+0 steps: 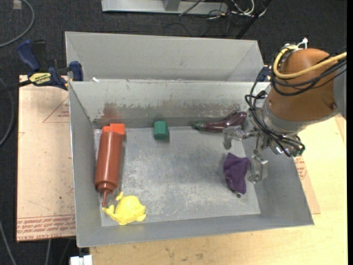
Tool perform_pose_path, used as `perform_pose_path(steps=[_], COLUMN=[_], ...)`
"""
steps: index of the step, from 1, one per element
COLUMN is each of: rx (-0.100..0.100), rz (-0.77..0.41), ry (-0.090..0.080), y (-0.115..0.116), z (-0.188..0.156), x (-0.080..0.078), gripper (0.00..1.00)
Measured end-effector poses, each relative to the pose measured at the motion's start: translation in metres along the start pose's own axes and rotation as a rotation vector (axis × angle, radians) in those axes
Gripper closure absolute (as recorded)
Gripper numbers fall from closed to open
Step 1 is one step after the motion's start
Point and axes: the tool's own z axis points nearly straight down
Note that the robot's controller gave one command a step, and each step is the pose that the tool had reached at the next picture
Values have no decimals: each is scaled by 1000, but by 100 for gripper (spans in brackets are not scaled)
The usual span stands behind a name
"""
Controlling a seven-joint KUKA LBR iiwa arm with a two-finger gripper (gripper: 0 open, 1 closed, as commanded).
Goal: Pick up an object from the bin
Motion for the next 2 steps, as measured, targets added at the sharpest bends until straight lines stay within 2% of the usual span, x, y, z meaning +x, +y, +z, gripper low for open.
perform_pose_path(steps=[1, 2], rx=[-12, -10], rz=[-122, 70], ry=[14, 10], y=[-6, -9], z=[41, 61], x=[3, 1], gripper=[0, 0])
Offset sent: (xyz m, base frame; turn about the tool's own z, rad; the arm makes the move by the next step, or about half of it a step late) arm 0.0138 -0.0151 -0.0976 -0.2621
